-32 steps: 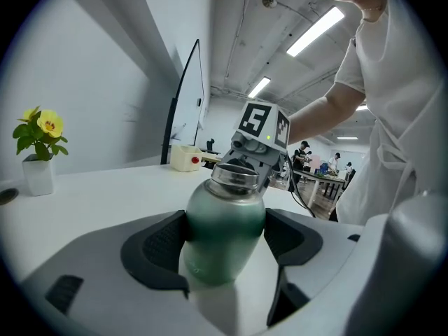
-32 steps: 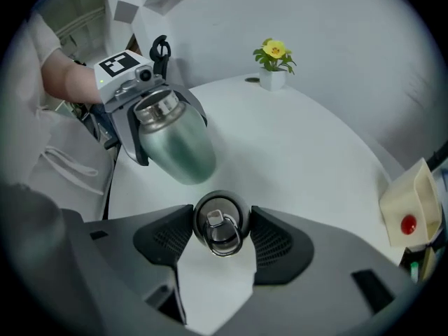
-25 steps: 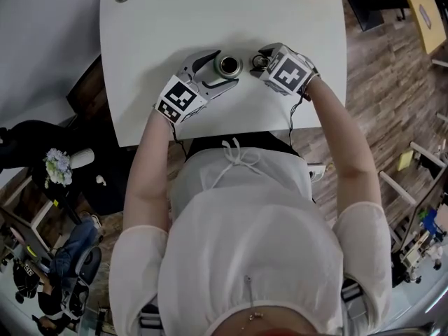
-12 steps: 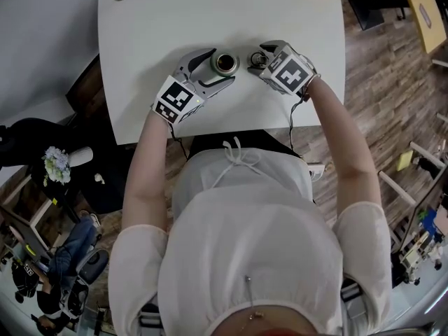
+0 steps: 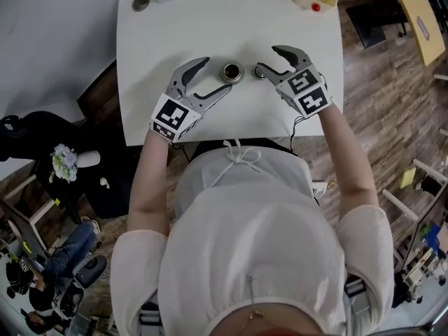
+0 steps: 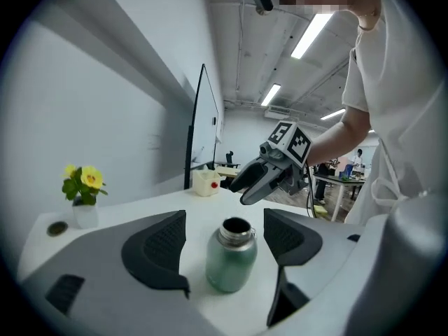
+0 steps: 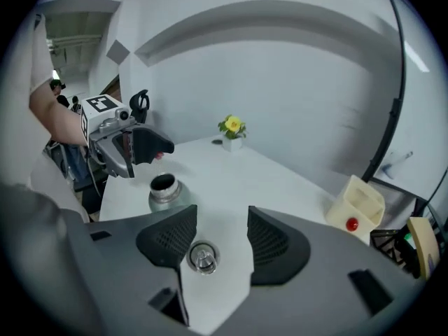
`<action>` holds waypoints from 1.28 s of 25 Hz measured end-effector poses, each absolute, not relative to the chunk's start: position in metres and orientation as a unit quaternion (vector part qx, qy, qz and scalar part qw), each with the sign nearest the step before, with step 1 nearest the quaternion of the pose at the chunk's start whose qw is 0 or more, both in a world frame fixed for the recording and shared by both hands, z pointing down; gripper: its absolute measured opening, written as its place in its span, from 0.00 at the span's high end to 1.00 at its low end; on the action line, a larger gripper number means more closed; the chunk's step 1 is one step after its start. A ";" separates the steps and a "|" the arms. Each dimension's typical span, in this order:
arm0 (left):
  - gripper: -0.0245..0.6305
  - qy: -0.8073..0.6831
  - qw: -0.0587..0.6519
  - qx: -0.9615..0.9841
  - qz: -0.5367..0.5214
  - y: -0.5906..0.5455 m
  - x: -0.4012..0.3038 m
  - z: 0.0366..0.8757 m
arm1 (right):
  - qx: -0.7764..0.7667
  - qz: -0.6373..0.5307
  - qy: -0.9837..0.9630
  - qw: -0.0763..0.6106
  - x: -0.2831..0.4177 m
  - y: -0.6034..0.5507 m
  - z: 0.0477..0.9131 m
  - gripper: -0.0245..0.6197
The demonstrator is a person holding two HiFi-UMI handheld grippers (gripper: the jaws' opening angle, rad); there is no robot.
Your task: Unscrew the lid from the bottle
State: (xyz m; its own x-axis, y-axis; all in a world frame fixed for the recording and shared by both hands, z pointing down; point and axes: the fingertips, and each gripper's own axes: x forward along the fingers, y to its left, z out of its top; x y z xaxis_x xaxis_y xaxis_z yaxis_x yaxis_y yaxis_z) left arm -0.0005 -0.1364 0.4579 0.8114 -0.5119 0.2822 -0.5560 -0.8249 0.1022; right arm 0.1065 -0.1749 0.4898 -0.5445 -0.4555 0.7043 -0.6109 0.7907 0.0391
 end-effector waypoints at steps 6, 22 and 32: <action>0.41 -0.332 0.021 0.940 0.077 -0.150 -0.015 0.381 | 0.358 0.055 -0.890 0.275 0.100 -0.186 0.420 0.76; 0.93 -0.470 -0.014 0.882 0.030 -0.163 -0.058 0.282 | 0.420 -0.030 -0.899 0.123 0.114 -0.183 0.308 0.95; 0.93 -0.499 -0.004 0.866 0.011 -0.164 -0.075 0.273 | 0.439 -0.026 -0.894 0.091 0.118 -0.180 0.299 0.95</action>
State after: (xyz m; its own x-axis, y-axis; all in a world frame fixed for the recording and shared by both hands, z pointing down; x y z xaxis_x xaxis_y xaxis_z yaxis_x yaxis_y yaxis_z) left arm -0.0748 -0.1645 0.2726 0.5011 -0.8652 0.0162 -0.8651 -0.5013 -0.0179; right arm 0.1185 -0.1801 0.2990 -0.5987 -0.7885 0.1408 -0.7791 0.6141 0.1262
